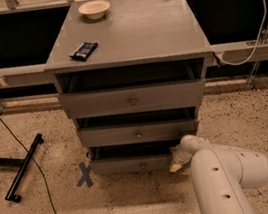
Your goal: Open bottom drawer
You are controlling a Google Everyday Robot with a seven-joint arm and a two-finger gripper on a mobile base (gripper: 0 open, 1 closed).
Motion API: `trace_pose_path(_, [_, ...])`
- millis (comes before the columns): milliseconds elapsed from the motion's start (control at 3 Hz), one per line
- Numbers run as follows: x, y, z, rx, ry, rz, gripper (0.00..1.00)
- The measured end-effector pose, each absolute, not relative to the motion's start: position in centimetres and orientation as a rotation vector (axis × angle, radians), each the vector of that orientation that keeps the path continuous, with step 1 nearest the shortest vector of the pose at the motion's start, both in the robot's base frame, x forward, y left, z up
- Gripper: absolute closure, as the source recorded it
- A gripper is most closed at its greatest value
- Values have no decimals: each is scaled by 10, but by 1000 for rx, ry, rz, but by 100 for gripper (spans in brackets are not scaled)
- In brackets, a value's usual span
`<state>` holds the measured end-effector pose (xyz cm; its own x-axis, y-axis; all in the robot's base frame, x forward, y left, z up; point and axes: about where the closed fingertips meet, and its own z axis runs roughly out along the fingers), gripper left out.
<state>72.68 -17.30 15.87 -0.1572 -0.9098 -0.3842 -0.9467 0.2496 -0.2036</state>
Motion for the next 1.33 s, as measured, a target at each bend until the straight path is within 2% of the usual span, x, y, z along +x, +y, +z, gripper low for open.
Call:
trace_pose_path(333, [706, -184, 165, -1662, 2133, 140, 32])
trace_pose_path(667, [659, -207, 182, -1601, 2196, 182, 35])
trace_pose_path(1333, [622, -222, 198, -1570, 2236, 216, 36])
